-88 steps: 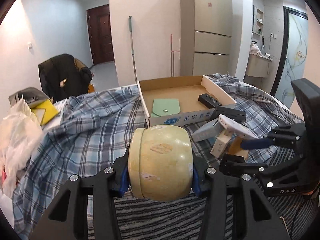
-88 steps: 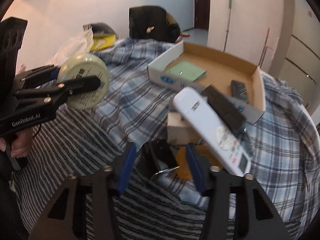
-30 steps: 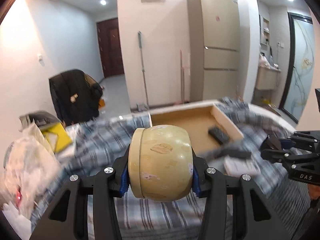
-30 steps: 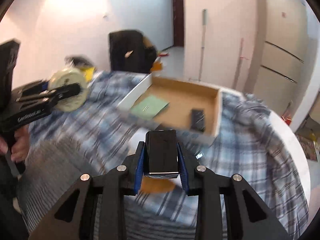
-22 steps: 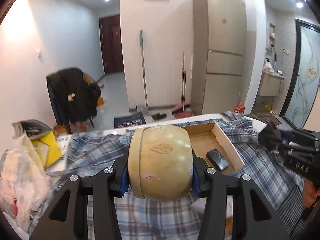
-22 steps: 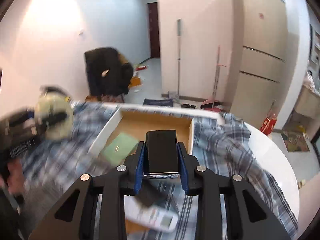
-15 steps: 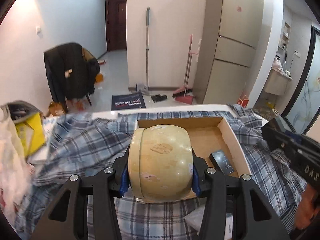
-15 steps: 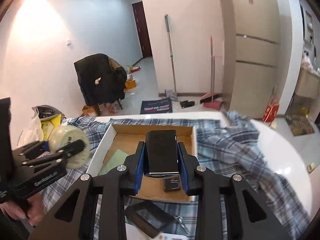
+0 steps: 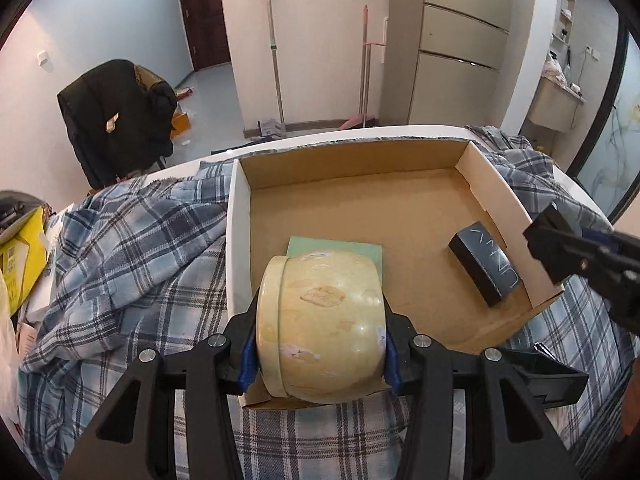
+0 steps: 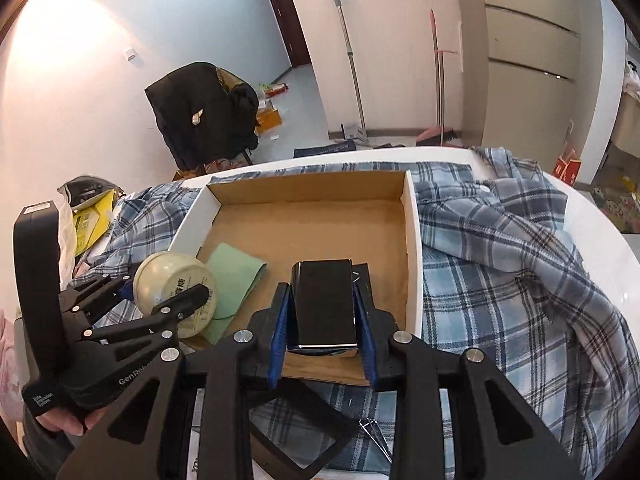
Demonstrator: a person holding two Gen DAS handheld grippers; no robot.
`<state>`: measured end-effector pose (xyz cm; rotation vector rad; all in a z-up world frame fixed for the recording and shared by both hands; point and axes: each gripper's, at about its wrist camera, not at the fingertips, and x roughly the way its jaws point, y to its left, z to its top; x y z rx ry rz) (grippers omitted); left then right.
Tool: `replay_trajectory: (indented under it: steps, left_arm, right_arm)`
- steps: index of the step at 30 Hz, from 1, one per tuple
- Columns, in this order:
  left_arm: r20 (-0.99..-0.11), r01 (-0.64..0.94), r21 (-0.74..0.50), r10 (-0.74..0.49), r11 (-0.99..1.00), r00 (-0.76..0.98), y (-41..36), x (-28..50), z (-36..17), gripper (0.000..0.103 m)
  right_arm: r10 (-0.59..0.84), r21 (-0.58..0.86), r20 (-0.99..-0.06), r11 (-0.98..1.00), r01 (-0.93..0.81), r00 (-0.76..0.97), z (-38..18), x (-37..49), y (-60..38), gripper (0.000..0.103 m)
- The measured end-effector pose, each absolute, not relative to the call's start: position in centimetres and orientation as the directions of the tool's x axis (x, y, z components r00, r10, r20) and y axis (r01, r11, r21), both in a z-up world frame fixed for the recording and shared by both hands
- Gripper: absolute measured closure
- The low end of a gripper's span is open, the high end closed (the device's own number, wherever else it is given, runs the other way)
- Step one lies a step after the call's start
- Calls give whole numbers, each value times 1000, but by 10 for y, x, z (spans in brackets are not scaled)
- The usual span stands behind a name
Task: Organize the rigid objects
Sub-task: 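Lower the tin into the box with the left gripper while the right lowers the case, then open both grippers and withdraw them from the cardboard box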
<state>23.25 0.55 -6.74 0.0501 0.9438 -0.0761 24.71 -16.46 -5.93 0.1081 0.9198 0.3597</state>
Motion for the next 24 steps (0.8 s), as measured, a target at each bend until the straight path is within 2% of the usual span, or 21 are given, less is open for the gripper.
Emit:
replay_trajectory:
  steps: [3,5,10,12,16,19,24]
  left_arm:
    - [-798,86,29,-29,996,602,8,230,-60,49]
    - [-759,72,31,-23,997,650,12,224,-48,27]
    - [-654,50,-43,-66,998,754,26,207,-18,21]
    - [-594,25,-66,-60,997,802,32,201,-10,15]
    - [-514,21,-75,-57,997,856,37,193,-1,14]
    - [-525,31,-35,-45,999,850,31,194,1,14]
    - [-524,40,-38,-54,998,850,27,192,-1,14]
  right_arm:
    - [379,272,-763,923,-272,524,-64,249,-162,74]
    - [387,280,-772,919,-277,505,-68,249,-158,74]
    - [428,323,-781,900,-293,455,-80,251,-151,74]
    - [425,315,-786,900,-300,450,-84,252,-146,74]
    - [390,276,-813,912,-303,433,-98,256,-138,74]
    - [385,283,-827,914,-289,409,-109,259,-137,74]
    - [374,266,-831,917,-297,413,-109,258,-136,74]
